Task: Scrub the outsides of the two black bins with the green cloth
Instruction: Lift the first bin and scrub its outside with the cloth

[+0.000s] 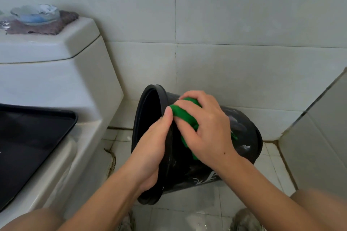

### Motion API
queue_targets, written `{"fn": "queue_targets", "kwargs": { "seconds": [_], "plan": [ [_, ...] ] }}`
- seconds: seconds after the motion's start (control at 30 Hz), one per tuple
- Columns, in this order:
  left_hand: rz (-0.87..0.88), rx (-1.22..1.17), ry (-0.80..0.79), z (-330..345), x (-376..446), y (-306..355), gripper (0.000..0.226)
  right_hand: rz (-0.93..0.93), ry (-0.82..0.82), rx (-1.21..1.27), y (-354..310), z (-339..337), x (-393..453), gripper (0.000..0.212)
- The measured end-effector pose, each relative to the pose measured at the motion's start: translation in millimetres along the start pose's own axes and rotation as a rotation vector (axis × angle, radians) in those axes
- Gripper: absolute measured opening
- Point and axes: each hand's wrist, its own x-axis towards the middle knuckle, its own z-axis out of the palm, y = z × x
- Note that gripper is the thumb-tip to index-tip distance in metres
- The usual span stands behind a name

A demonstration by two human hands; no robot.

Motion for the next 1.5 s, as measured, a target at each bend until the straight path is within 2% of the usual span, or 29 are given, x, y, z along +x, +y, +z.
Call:
{"fn": "queue_targets", "kwargs": {
  "seconds": [0.1, 0.33, 0.47, 0.63, 0.77, 0.83, 0.9, 1.0, 1.07, 1.1, 1.2, 1.27, 1.33, 1.43, 1.5],
  "plan": [
    [0.005, -0.076, 0.045, -2, 4, 10, 0.058, -0.118, 0.047, 0.022, -4, 3, -13, 0.017],
    [-0.051, -0.213, 0.081, -17, 4, 24, 0.064, -0.557, -0.048, -0.082, -2, 11, -50, 0.016],
    [-0.066, -0.209, 0.067, -17, 2, 23, 0.064, -0.618, -0.027, -0.151, 1, 14, -58, 0.016],
    [0.014, -0.212, 0.012, -15, -1, 30, 0.058, -0.510, 0.094, -0.155, -8, 8, -39, 0.014],
    [0.061, -0.157, -0.006, -7, -4, 22, 0.056, -0.140, 0.180, -0.059, -6, -1, -12, 0.019],
    [0.074, -0.129, 0.001, -3, -4, 17, 0.051, -0.024, 0.197, -0.059, -4, -1, -6, 0.023],
    [0.086, -0.161, 0.020, -3, -2, 16, 0.049, -0.092, 0.191, -0.089, -6, 4, -13, 0.022],
    [0.097, -0.202, 0.049, -11, -1, 19, 0.052, -0.347, 0.135, -0.125, -7, 10, -25, 0.019],
    [0.098, -0.206, 0.035, -15, -3, 20, 0.052, -0.367, 0.124, -0.138, 3, 6, -22, 0.020],
    [0.094, -0.205, 0.028, -16, -4, 21, 0.052, -0.288, 0.147, -0.139, 10, 4, -19, 0.022],
    [0.096, -0.192, 0.039, -17, -5, 21, 0.052, 0.122, 0.207, -0.136, 34, -10, -6, 0.033],
    [0.113, -0.173, 0.060, -15, -4, 19, 0.052, 0.233, 0.221, -0.144, 39, -12, -6, 0.036],
    [0.112, -0.156, 0.079, -10, -2, 16, 0.054, 0.123, 0.243, -0.196, 26, -4, -16, 0.031],
    [0.097, -0.180, 0.087, -5, -1, 13, 0.053, -0.237, 0.169, -0.198, -9, 7, -37, 0.021],
    [0.080, -0.180, 0.095, -5, -2, 13, 0.055, -0.381, 0.133, -0.179, -12, 4, -39, 0.019]
  ]
}}
